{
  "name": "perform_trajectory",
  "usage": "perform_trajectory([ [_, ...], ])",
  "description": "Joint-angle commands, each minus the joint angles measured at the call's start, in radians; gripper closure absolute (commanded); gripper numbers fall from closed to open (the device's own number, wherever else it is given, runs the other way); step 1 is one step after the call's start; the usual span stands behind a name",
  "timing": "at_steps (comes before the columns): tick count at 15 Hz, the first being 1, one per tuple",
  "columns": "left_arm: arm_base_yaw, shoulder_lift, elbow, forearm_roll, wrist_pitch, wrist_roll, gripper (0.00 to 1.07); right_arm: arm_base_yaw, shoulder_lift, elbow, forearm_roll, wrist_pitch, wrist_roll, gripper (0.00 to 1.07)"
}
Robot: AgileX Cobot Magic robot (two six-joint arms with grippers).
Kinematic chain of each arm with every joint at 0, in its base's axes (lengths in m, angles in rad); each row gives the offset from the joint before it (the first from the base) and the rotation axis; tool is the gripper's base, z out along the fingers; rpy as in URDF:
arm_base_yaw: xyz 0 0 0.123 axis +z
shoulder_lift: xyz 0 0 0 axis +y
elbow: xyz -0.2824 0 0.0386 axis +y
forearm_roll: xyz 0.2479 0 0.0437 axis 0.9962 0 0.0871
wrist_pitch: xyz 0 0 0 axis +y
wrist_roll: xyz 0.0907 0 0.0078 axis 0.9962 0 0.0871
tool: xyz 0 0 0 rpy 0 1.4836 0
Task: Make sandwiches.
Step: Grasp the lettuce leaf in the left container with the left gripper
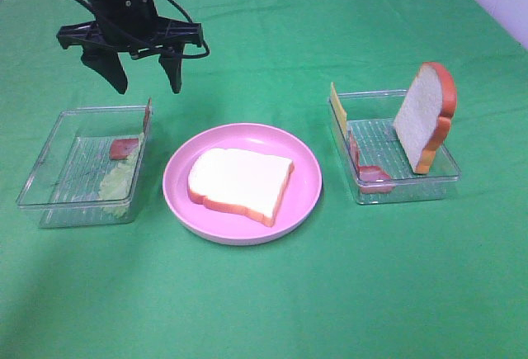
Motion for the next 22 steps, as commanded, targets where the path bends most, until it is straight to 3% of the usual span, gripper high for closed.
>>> perform_trajectory([
  [1,-0.003,-0.054,0.039,-0.015,0.074,0.014,0.37,-0.005,-0.008,-0.001,-0.003,0.000,-0.012,0.29],
  [4,-0.006,-0.173,0.225,-0.001,0.074,-0.001,0.37,-0.005,-0.008,-0.001,-0.003,0.000,-0.012,0.29],
  [6,-0.006,-0.235,0.347,-0.015,0.074,-0.044,0.37,-0.005,-0.008,-0.001,-0.003,0.000,-0.012,0.29],
  [10,-0.006,-0.237,0.459,-0.015,0.027,-0.070,0.37,-0.005,-0.008,-0.001,-0.003,0.000,-0.012,0.29],
  [19,-0.057,-0.127,0.473,0.014,-0.125,-0.096,0.38,-0.005,-0.008,-0.001,-0.003,0.000,-0.012,0.29],
  [22,-0.057,-0.127,0.473,0.062,-0.132,-0.126,0.45,-0.005,-0.008,-0.001,-0.003,0.000,-0.012,0.29],
])
